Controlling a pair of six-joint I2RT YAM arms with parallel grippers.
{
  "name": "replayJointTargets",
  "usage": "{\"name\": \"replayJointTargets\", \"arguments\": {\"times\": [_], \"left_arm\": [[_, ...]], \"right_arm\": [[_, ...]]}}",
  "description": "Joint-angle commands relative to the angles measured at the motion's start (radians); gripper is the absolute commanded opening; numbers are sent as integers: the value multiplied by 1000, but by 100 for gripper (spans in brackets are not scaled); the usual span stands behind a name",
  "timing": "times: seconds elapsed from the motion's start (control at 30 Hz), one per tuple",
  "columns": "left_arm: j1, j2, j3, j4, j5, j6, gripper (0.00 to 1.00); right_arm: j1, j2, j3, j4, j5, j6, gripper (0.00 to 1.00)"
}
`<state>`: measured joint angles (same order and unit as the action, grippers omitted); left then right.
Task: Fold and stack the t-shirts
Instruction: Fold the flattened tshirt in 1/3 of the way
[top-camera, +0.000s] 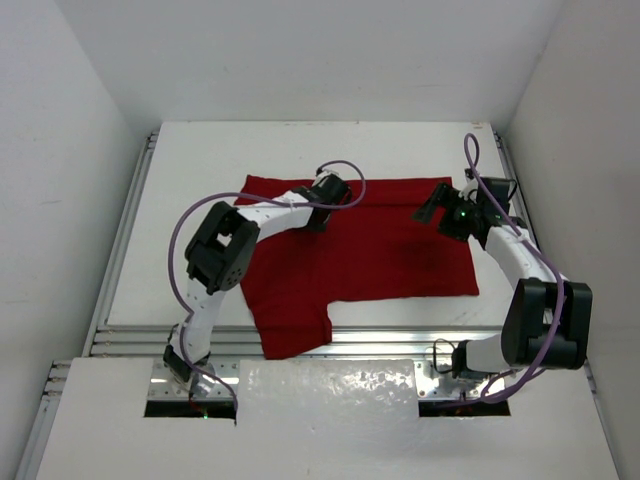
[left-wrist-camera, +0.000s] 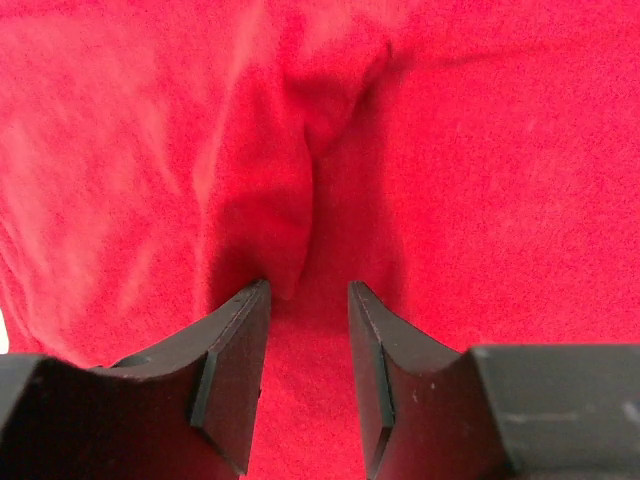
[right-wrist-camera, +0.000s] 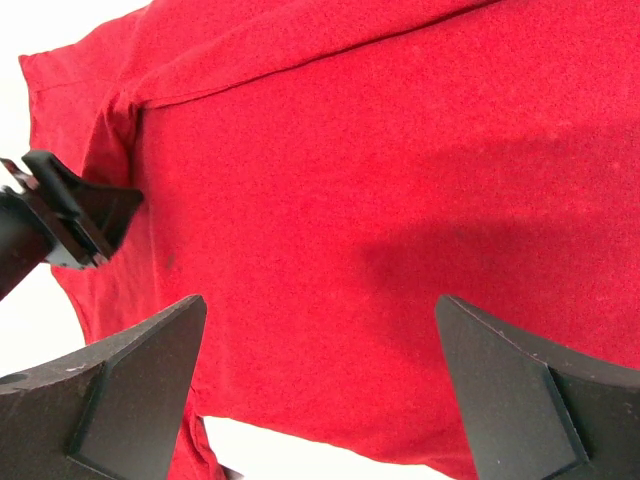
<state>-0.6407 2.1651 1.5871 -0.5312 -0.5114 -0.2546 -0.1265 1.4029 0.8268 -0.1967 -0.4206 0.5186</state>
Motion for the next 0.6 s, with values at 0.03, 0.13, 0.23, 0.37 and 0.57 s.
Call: {"name": "replayJointTargets", "arguments": {"times": [0.03, 0.13, 0.23, 0.37, 0.57], "left_arm": [[19, 13, 70, 11, -22, 21, 35], [21, 22, 79, 5, -33, 25, 34], [22, 19, 76, 14, -29, 28, 34], [29, 44, 85, 2, -22, 25, 30], [36, 59, 77, -1, -30, 21, 31]], "right_arm": [[7, 2, 29, 29, -14, -19, 98], [7, 4, 28, 32, -17, -19, 98], [8, 5, 28, 34, -17, -19, 98], [8, 7, 26, 33, -17, -17, 98], [8, 8, 26, 37, -23, -15, 97]]}}
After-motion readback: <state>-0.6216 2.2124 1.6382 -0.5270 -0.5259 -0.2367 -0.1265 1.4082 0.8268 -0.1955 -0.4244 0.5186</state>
